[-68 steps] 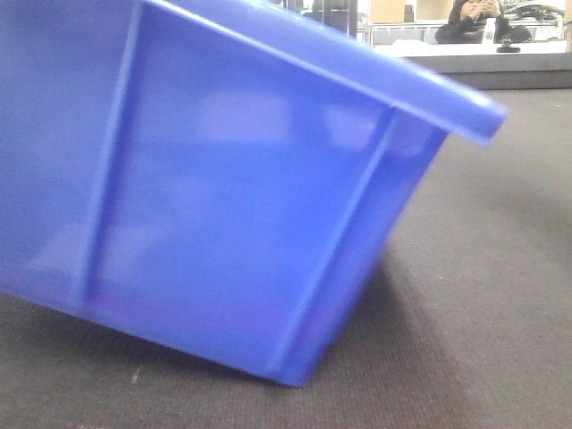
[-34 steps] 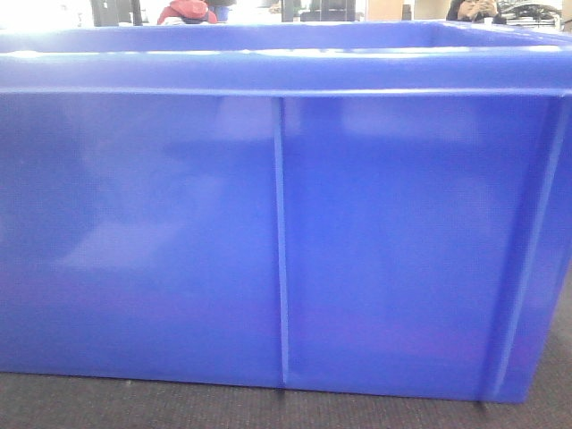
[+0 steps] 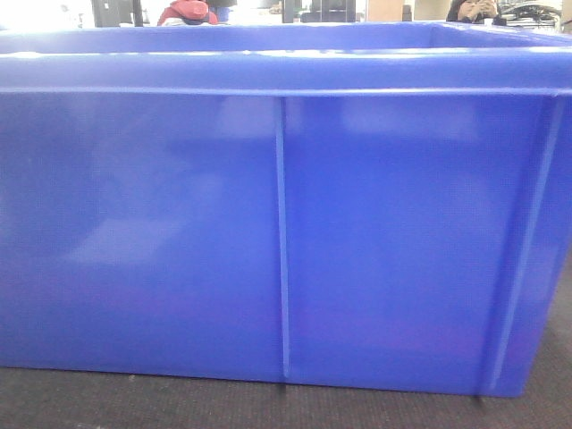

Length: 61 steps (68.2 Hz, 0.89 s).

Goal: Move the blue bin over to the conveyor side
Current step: 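Lower the blue bin onto the dark grey belt with both grippers, then open both grippers and withdraw them from the blue bin rims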

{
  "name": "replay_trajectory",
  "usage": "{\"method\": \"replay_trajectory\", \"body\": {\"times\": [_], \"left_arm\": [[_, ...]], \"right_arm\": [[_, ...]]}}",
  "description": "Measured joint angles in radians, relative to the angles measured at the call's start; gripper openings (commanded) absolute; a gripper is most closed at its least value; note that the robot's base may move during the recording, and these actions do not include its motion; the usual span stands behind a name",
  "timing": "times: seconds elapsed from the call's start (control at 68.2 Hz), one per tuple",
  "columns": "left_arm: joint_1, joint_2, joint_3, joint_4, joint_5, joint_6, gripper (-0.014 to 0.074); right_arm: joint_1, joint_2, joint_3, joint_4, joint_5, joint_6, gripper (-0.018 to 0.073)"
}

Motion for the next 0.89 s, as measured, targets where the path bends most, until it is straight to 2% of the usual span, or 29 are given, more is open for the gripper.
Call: {"method": "replay_trajectory", "body": {"times": [0.029,0.088,0.132,0.234,0.571,0.718,0.894], "left_arm": [[0.000,-0.030,0.031,0.000,-0.018,0.000,0.0145],[0.000,-0.099,0.098,0.000,-0.052,0.000,0.0020],[0.000,-0.146,0.158,-0.001,-0.084,0.000,-0.0038],[0.000,-0.257,0.278,-0.001,-0.150,0.000,-0.0003],[0.000,-0.619,0.692,-0.027,-0.443,0.000,-0.0006],[0.000,-0.756,0.824,-0.032,-0.491,0.000,-0.0006],[0.000,-0.891,0.909,-0.034,-0.499,0.000,-0.0006]], "right_arm": [[0.000,-0.018,0.027,0.000,-0.012,-0.002,-0.0089],[0.000,-0.071,0.089,0.000,-0.042,-0.002,-0.0087],[0.000,-0.109,0.150,0.000,-0.075,-0.002,-0.0087],[0.000,-0.208,0.286,0.000,-0.162,-0.004,-0.0087],[0.000,-0.576,0.803,-0.013,-0.521,-0.022,-0.0087],[0.000,-0.715,0.974,-0.019,-0.634,-0.052,-0.0087],[0.000,-0.881,1.117,-0.020,-0.742,-0.056,-0.0087]]}}
